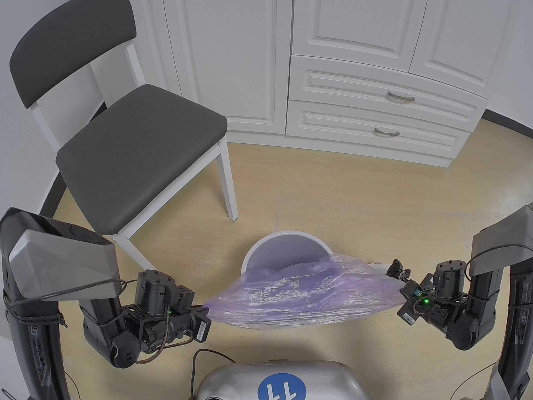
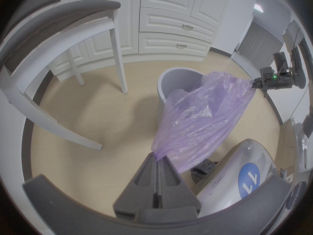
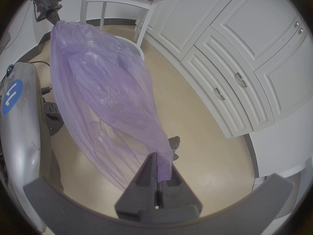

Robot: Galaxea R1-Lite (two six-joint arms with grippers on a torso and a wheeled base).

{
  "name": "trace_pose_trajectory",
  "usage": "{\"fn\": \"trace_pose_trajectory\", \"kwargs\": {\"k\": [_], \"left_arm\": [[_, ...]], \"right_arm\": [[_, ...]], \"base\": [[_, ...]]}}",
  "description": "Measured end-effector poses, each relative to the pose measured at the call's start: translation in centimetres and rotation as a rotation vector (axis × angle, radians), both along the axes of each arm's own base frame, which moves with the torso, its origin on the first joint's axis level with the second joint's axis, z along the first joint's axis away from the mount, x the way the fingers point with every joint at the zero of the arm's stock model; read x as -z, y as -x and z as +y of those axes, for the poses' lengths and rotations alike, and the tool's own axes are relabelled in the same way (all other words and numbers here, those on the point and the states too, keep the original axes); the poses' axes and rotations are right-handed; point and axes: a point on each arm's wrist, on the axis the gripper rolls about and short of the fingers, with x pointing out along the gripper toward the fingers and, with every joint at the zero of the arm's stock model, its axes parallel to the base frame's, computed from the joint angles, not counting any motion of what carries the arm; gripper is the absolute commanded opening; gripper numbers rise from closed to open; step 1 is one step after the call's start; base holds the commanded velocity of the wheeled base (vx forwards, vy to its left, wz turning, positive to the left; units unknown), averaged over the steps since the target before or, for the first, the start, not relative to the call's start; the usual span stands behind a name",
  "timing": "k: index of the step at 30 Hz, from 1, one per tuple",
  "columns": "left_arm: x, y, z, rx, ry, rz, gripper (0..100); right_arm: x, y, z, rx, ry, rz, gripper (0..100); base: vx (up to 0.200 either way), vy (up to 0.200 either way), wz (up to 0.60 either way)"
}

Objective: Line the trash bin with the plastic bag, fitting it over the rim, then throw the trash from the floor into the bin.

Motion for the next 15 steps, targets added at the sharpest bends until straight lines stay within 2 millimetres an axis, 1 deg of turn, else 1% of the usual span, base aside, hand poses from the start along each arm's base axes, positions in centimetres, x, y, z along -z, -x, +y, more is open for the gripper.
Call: {"fn": "trace_pose_trajectory", "kwargs": {"k": [6,12,15], "left_arm": [[1.1,-1.0,-0.6,-0.006,0.017,-0.031,0],[2.9,-1.9,-1.0,-0.01,0.04,-0.083,0],[3.7,-2.4,-1.2,-0.023,0.043,-0.107,0]], "right_arm": [[1.0,-1.4,0.3,0.011,-0.007,-0.014,0],[2.1,-3.5,0.9,0.046,-0.08,-0.054,0],[2.8,-4.0,1.0,0.054,-0.093,-0.051,0]], "base": [[0.0,0.0,0.0],[0.0,0.0,0.0],[0.0,0.0,0.0]]}}
